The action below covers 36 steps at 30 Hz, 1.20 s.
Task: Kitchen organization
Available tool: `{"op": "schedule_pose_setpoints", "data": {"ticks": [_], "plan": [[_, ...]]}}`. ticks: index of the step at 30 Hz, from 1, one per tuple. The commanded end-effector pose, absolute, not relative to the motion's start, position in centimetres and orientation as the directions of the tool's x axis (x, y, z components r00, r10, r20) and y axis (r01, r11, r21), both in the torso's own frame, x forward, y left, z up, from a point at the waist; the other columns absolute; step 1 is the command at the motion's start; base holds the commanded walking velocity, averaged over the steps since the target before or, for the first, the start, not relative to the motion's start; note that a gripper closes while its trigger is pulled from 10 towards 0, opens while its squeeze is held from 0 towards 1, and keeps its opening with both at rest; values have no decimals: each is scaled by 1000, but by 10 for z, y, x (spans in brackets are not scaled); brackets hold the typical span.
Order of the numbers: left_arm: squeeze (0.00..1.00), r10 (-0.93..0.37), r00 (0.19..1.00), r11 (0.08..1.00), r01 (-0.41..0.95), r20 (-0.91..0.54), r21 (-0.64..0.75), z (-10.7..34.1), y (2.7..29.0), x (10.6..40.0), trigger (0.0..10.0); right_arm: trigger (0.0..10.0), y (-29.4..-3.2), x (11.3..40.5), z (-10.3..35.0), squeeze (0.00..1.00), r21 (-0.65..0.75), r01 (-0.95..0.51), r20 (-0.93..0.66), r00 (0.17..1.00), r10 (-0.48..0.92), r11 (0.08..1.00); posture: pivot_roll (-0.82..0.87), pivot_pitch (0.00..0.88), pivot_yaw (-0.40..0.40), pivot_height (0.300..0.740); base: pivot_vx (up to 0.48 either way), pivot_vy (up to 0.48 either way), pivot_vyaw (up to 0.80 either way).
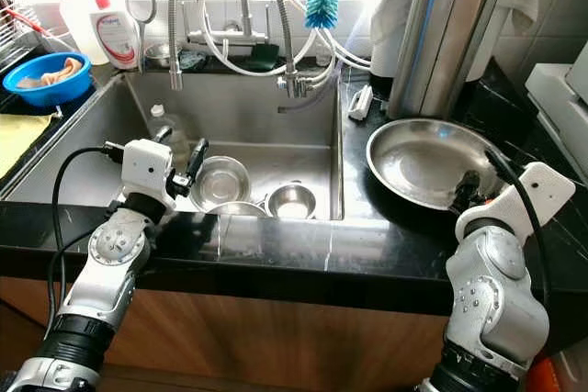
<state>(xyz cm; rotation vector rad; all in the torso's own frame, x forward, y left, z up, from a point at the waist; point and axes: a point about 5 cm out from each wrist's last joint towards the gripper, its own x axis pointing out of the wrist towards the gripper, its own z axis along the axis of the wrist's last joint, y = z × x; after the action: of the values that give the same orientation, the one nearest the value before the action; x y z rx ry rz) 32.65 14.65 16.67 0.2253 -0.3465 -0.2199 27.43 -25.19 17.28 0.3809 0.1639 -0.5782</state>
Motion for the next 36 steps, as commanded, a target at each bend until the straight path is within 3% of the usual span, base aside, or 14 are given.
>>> {"op": "schedule_pose_setpoints", "data": {"ticks": [1,2,3,4,25,36], "plan": [[0,-255,913,946,167,318,279,170,149,325,10000,9373,-252,275,167,0,322,567,-290,821,-491,758,-56,0,41,740,0,0,0],[0,-254,913,946,166,318,279,170,149,325,10000,1294,-252,275,167,0,323,566,-289,822,-490,759,-56,0,41,740,0,0,0],[0,-254,913,946,166,318,279,170,149,325,10000,1294,-252,275,167,0,323,566,-289,822,-490,759,-56,0,41,740,0,0,0],[0,-255,913,946,167,317,279,170,149,325,10000,0,-252,275,168,0,324,565,-288,823,-490,759,-56,0,40,740,0,0,0],[0,-251,916,945,162,312,282,169,149,325,10000,0,-248,280,168,0,332,550,-308,831,-463,766,-54,0,36,740,0,0,0],[0,-248,916,946,159,315,283,170,149,326,10000,0,-239,286,176,0,362,481,-267,874,-405,799,-53,0,36,740,0,0,0]]}}
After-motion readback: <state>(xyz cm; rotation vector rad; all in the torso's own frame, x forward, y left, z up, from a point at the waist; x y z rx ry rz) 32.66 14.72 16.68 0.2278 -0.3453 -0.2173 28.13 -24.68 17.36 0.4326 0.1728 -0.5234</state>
